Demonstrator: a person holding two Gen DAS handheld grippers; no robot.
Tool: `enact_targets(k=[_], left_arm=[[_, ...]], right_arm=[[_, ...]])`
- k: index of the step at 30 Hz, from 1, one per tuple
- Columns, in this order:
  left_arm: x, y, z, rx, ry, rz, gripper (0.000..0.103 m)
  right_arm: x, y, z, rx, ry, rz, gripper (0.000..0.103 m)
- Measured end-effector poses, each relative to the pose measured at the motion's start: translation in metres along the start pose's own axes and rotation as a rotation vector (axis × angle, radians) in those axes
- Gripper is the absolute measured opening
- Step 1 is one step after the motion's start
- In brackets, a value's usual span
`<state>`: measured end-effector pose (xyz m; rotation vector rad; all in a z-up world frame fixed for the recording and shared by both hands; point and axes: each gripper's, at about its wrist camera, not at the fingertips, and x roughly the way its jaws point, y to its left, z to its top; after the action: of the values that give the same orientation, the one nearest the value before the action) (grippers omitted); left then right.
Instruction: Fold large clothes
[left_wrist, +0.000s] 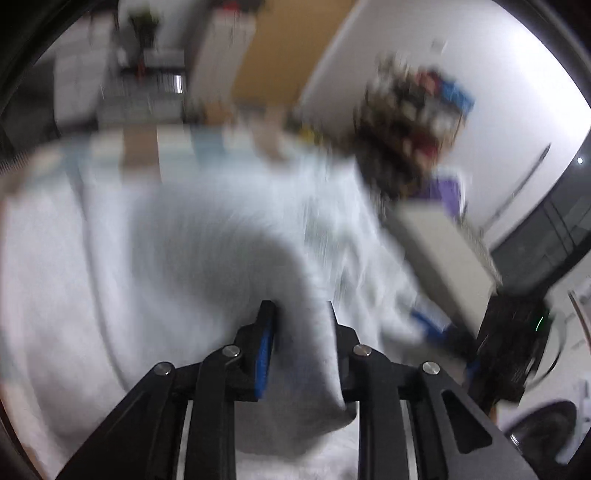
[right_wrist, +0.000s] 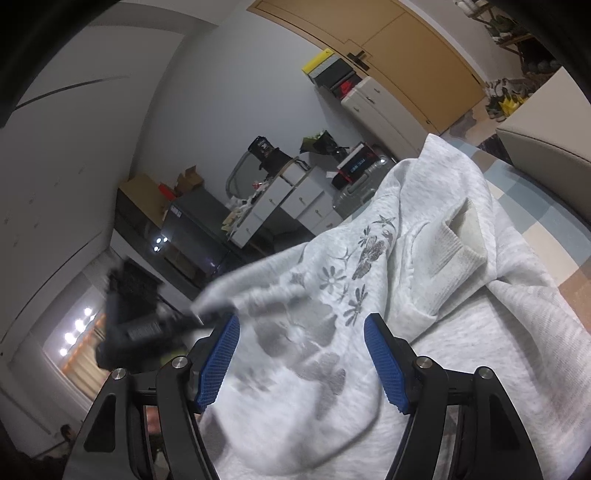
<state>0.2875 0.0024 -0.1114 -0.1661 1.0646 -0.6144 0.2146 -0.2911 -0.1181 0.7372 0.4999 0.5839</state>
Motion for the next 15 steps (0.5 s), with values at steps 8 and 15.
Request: enact_targets(k=[8,15], left_arm=[[-0.051,0.021,-0.023,-0.031,-0.019,0.043,0.019],[-0.092,-0.028,0.027,0.091,-0.138,0.118,0.021]], right_arm=[[-0.002,0.003,-0.001,-0.003,0.006,0.004,0.072],[-0.004,0.004,-0.001,-0.007,0.006,0.002,0.072]])
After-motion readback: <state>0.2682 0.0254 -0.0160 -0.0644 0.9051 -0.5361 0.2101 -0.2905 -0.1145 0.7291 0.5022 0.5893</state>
